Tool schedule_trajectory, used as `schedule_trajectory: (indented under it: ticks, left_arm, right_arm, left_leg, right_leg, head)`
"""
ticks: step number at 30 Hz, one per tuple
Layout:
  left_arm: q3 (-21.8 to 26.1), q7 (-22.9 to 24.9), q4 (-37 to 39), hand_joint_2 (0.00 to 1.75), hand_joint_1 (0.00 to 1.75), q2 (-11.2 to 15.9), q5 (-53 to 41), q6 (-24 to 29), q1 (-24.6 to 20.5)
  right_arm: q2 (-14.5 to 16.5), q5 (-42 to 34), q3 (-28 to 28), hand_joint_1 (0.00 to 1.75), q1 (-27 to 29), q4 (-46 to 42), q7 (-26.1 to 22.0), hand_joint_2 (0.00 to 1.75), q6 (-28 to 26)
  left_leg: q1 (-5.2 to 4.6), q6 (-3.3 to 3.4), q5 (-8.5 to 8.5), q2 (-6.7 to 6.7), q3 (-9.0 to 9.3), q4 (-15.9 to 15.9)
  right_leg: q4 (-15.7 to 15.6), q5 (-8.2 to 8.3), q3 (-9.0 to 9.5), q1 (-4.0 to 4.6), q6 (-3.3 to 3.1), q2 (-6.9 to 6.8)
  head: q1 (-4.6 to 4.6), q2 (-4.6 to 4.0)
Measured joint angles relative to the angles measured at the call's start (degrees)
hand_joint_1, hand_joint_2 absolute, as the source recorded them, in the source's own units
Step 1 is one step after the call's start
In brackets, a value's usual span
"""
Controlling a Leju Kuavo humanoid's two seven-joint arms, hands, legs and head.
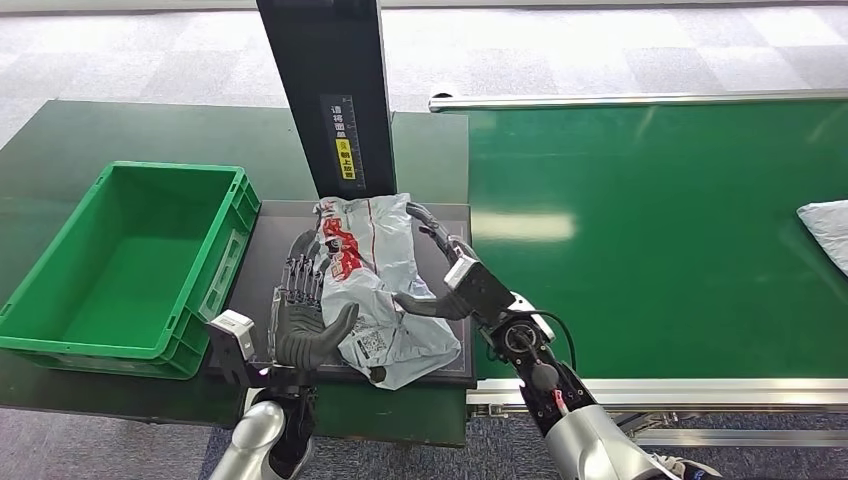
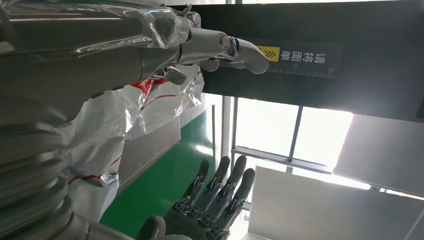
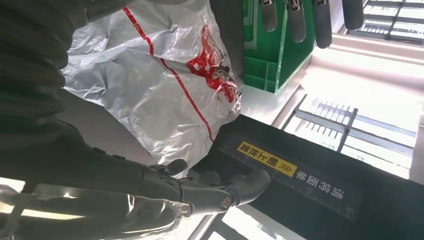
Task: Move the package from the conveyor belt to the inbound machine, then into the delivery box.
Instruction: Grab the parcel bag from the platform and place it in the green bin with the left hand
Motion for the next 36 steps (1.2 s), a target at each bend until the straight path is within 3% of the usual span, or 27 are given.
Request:
schedule_trajectory:
  ticks: [5,12,17,24,29,33,36]
  left_arm:
    - [0.01,-0.03,-0.01,1.75,0.0,-0.04,0.0,0.02,0.01]
    - [0.02,-0.24,0.01,1.75,0.0,-0.02,0.06,-0.04,0.06]
    - [0.02,0.92,0.03,1.75,0.0,0.22,-1.26,-0.37,0.09]
    - [1.46,2.76,0.49,1.75,0.0,1.89,-6.13,-1.78,0.41]
    - [1.95,2.51,0.61,1.75,0.0,2.52,-8.0,-1.53,1.43]
    - [1.6,5.05,1.64,1.75,0.0,2.72,-16.54,3.32,0.79]
    - [0.24,12.77,4.87,1.75,0.0,3.08,-33.86,12.27,-1.76]
  right_arm:
    - [-0.13,-2.96,-0.55,0.0,0.83,-1.55,0.0,1.75,-0.32]
    - [-0.94,-11.2,-2.46,0.0,4.03,-7.84,0.37,1.75,-4.91]
    - [-2.12,-18.29,-5.11,0.0,7.05,-10.54,6.73,1.75,-3.13]
    - [-8.36,-23.03,-11.59,0.0,20.65,-24.32,10.29,1.75,-6.44]
    - [-9.68,-23.29,-16.79,0.0,29.07,-31.99,10.02,1.75,-8.54]
    - [-9.55,-21.16,-18.55,0.0,32.42,-34.41,9.87,1.75,-10.79]
    - [-8.94,-19.79,-19.37,0.0,33.78,-35.89,10.34,1.75,-10.34]
  left_leg:
    - [0.0,0.0,0.0,-0.01,-0.01,0.0]
    - [0.0,0.0,0.0,0.0,-0.01,0.0]
    - [0.0,0.0,0.0,-0.03,0.01,0.01]
    - [-0.02,0.01,-0.08,-0.21,-0.11,0.01]
    - [-0.01,0.01,-0.1,-0.18,-0.14,-0.01]
    - [-0.01,0.0,-0.08,-0.14,-0.11,-0.01]
    - [-0.01,0.03,-0.03,-0.16,-0.09,-0.01]
  right_leg:
    - [0.0,0.0,0.0,0.0,0.0,0.0]
    - [0.0,0.0,0.0,0.0,0.0,0.0]
    - [-0.01,0.0,-0.01,0.0,0.0,-0.01]
    - [-0.02,-0.03,-0.04,-0.02,0.02,-0.16]
    - [-0.03,-0.05,-0.09,-0.02,0.01,-0.15]
    - [-0.03,-0.04,-0.09,-0.01,0.0,-0.13]
    - [-0.03,-0.03,-0.05,-0.01,0.0,-0.13]
  head:
    - [0.01,0.0]
    - [0.0,0.0]
    - [-0.01,0.01]
    - [0.0,0.01]
    - [-0.01,0.01]
    - [-0.01,0.01]
    - [-0.01,0.02]
